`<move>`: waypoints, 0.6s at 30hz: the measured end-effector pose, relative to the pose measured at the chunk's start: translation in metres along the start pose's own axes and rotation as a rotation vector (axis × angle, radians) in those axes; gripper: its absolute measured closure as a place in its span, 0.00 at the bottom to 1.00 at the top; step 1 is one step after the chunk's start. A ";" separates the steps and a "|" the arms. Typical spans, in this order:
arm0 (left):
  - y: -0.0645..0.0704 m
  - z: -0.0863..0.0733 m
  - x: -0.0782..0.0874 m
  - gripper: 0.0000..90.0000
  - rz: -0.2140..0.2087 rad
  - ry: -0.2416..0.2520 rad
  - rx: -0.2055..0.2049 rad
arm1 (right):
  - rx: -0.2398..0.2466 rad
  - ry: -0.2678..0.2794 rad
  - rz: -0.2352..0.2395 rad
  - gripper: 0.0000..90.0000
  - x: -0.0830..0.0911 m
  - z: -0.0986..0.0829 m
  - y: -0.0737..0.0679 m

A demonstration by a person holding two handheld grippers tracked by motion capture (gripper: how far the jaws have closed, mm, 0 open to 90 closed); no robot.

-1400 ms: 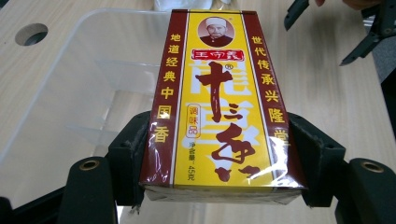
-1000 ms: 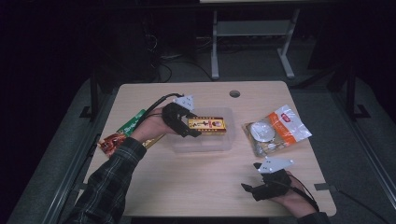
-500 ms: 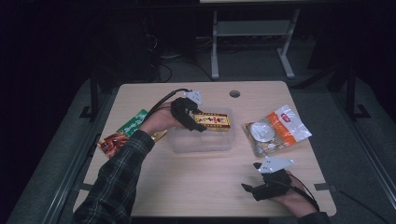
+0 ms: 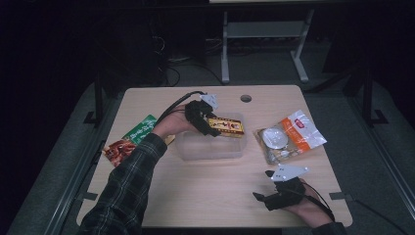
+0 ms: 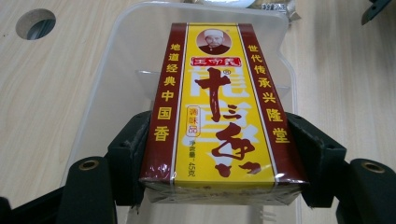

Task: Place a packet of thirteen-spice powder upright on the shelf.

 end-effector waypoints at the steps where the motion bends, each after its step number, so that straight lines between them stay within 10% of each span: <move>1: -0.002 -0.001 0.000 0.35 0.007 -0.028 -0.014 | -0.001 0.001 -0.001 0.16 0.000 0.000 0.000; 18: -0.006 0.014 0.000 0.34 -0.013 0.071 0.021 | -0.005 0.005 0.001 0.16 0.001 0.000 0.002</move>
Point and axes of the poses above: each handheld gripper's, and its own axes: x roughly backward along the jaws, z roughly out of its top, y roughly to its right, the point moved 9 cm from there along -x, roughly forward along the jaws, and after that the axes turned 9 degrees about -z, right-handed, at the moved point
